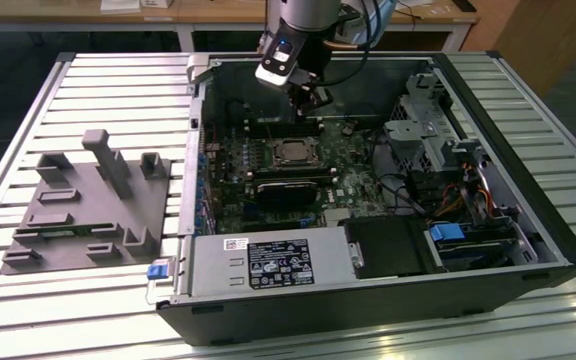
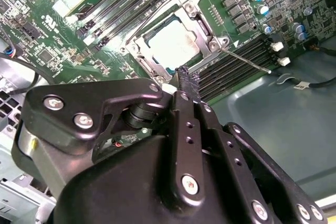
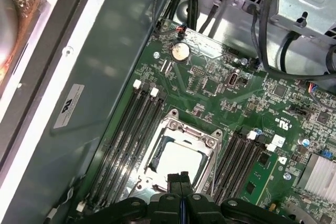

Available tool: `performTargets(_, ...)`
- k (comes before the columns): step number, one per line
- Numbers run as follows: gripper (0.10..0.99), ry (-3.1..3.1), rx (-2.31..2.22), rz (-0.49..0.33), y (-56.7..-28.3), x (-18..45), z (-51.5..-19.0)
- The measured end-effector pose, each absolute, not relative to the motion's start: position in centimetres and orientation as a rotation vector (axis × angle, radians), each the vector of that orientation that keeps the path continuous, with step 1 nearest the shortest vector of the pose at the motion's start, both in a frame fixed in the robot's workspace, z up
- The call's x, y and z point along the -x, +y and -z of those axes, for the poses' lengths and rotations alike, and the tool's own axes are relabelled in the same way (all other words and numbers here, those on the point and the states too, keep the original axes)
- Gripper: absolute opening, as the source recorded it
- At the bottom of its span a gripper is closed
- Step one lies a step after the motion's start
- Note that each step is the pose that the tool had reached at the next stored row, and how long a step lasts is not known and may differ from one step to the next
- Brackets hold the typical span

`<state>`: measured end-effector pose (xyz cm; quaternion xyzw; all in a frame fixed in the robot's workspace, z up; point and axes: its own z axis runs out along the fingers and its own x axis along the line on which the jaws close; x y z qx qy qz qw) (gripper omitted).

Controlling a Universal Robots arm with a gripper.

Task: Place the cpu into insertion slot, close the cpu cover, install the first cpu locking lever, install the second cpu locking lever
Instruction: 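Install the first cpu locking lever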

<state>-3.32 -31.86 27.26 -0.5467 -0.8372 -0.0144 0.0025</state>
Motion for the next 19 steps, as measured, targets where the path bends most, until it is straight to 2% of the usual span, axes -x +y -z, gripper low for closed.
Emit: performTargets(19, 0.106, -2.667, 1.648, 0.045, -31.86, 3.32, -27.26)
